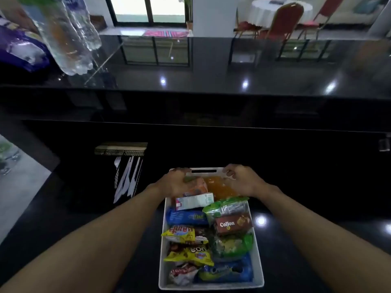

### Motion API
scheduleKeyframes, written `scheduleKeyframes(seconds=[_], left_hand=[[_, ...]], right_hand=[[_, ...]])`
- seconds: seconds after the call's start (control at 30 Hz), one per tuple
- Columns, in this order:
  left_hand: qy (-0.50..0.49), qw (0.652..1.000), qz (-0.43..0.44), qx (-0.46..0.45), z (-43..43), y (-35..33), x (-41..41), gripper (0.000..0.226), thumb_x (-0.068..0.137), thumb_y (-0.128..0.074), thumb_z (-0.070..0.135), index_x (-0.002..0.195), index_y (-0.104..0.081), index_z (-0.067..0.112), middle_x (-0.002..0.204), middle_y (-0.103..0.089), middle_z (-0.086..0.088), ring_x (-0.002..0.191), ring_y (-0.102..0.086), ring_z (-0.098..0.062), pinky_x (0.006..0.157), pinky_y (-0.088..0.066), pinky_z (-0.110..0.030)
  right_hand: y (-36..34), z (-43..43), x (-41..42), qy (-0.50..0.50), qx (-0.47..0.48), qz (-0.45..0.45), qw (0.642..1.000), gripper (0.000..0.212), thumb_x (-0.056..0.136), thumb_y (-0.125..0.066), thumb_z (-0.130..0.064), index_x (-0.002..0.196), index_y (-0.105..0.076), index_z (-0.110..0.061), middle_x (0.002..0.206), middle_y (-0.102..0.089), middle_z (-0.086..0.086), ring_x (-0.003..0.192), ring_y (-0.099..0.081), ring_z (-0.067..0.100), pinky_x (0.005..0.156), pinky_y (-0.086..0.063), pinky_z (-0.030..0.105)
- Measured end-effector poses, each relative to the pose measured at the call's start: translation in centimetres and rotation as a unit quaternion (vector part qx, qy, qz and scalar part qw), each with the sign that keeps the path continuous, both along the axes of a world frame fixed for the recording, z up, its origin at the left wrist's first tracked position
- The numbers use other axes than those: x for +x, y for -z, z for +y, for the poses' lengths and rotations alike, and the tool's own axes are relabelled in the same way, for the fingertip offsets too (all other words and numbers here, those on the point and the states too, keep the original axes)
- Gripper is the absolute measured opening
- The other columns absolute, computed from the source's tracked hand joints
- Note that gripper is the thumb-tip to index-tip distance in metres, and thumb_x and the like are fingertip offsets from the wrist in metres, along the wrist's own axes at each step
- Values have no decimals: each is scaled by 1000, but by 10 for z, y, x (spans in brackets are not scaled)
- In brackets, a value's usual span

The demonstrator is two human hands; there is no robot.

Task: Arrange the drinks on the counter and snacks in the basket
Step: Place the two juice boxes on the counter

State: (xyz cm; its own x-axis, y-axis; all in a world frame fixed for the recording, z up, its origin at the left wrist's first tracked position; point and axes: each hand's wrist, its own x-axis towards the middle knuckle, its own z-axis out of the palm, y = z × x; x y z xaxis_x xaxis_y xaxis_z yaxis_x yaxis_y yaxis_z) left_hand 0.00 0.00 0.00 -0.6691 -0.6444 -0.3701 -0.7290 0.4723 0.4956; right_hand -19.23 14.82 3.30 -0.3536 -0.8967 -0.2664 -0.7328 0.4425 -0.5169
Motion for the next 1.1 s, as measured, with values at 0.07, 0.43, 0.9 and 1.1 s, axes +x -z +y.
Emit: scheduleKeyframes(seconds=[0.07,0.43,0.9,1.1], left_hand=[[9,1000,-24,16,0,9,-4,64,94,-61,42,151,-39,21,154,-40,-9,140,-39,-30,114,-34,-43],[113,988,-99,-25,-11,41,-6,70,92,-58,56,154,-32,35,152,-40,-6,139,-36,-28,113,-28,-32],[98,995,-9,19,-19,24,5,56,94,-65,37,143,-50,15,137,-52,-8,124,-53,-24,106,-44,-37],[85,996,32,-18,-22,-11,19,35,97,-59,40,121,-54,14,114,-49,-1,101,-56,-15,91,-49,-36]], right_hand=[[7,-6,-6,-8,44,-7,999,43,97,-64,-31,137,-56,-16,137,-58,6,125,-54,19,103,-45,31],[28,-33,4,-128,208,-54,968,64,74,-79,-61,126,-66,-27,123,-65,-6,106,-62,14,94,-51,29],[16,-35,17,-79,155,-108,979,52,70,-89,-43,109,-69,-15,106,-69,1,97,-64,17,82,-53,31],[-12,-22,-1,-44,108,-217,969,53,75,-88,-22,120,-63,-9,115,-66,7,100,-65,17,71,-56,23]])
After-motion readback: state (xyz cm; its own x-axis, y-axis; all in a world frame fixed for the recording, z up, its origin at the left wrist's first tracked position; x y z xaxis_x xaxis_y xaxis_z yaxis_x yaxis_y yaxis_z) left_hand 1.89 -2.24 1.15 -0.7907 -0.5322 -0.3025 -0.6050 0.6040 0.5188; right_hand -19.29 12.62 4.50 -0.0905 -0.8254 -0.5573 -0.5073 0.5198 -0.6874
